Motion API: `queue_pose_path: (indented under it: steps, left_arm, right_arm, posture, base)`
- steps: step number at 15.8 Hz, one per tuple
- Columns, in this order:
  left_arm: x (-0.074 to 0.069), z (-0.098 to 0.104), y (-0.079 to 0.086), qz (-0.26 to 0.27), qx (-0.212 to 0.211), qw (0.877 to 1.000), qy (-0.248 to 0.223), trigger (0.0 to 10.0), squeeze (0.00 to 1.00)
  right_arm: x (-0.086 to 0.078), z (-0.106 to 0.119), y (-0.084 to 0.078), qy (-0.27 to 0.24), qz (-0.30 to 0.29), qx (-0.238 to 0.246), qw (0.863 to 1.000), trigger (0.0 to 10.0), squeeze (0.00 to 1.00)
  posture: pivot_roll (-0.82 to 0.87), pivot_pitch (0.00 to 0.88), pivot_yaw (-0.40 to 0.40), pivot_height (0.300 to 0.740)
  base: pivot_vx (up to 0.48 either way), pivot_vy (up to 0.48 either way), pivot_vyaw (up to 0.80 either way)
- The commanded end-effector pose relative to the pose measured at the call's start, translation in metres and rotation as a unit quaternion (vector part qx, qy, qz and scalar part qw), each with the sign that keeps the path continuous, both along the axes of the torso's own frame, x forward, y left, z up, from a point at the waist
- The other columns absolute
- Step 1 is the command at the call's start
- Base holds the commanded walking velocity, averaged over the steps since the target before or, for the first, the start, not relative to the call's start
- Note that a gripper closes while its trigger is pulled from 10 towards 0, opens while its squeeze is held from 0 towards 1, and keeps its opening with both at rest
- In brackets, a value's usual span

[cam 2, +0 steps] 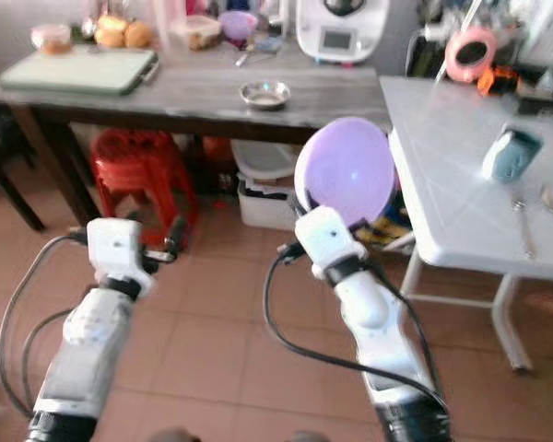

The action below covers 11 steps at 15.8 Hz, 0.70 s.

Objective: Setting the table

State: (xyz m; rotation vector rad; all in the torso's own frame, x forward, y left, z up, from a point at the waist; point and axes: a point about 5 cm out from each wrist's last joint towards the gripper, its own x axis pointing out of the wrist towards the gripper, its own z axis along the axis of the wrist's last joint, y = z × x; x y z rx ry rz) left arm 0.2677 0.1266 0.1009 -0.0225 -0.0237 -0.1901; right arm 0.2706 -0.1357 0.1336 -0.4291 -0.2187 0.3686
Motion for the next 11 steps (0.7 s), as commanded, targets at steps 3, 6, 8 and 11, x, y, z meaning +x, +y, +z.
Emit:
queue_pose_path:
  steps: [3,6,8,11]
  left_arm:
    - [0.002,0.003,0.002,-0.002,0.011,1.000,-0.009,10.0,0.00]
    - [0.003,0.003,0.001,-0.006,0.007,1.000,-0.007,10.0,0.00]
    - [0.005,0.003,0.000,-0.010,0.005,1.000,-0.008,10.0,0.00]
    - [0.006,0.003,-0.001,-0.010,0.005,1.000,-0.010,10.0,0.00]
  right_arm:
    - [-0.002,0.008,0.001,-0.015,-0.006,0.017,1.000,10.0,0.00]
    - [-0.010,0.004,0.006,-0.012,0.002,0.011,1.000,10.0,0.00]
    - [-0.008,0.007,0.005,-0.016,-0.005,0.018,1.000,10.0,0.00]
    - [-0.007,0.008,0.004,-0.017,-0.001,0.018,1.000,10.0,0.00]
  posture:
    - [-0.02,0.000,-0.008,0.740]
    - [-0.03,0.000,-0.003,0.740]
    - [-0.02,0.000,-0.004,0.740]
    - [-0.02,0.000,-0.004,0.740]
  base:
    - [0.459,0.000,0.00]
    - [0.461,0.000,0.27]
    - [0.461,0.000,0.40]
    - [0.461,0.000,0.00]
